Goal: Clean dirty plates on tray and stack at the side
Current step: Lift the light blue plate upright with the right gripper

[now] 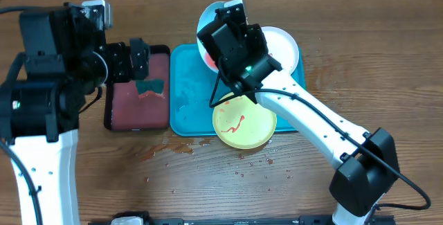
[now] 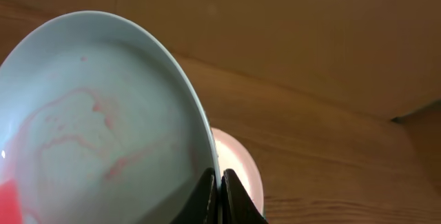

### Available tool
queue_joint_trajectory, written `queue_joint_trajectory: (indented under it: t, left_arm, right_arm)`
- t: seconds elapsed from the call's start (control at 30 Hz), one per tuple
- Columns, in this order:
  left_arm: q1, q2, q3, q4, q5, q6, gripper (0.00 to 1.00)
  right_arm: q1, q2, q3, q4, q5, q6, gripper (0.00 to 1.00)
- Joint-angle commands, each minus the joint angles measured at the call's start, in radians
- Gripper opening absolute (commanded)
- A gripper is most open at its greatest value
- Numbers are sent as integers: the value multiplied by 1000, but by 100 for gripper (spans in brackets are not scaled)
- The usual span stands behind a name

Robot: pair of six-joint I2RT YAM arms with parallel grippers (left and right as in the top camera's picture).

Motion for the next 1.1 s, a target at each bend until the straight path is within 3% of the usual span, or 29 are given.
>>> queue_joint_trajectory:
  t: [0.0, 0.4, 0.73, 1.07]
  left_arm:
    - [-2, -47, 6, 0, 29, 27, 100]
    - [-2, -91, 6, 0, 55, 27, 100]
    - [-2, -93, 6, 10, 107, 39, 100]
    - [-2, -93, 6, 9, 107, 50, 100]
  right_arm:
    - [48, 54, 25, 35, 142, -92, 4]
    - [126, 156, 25, 96, 353, -159, 4]
    - [170, 157, 25, 309, 406, -460, 4]
    - [182, 157, 25, 421, 428, -650, 4]
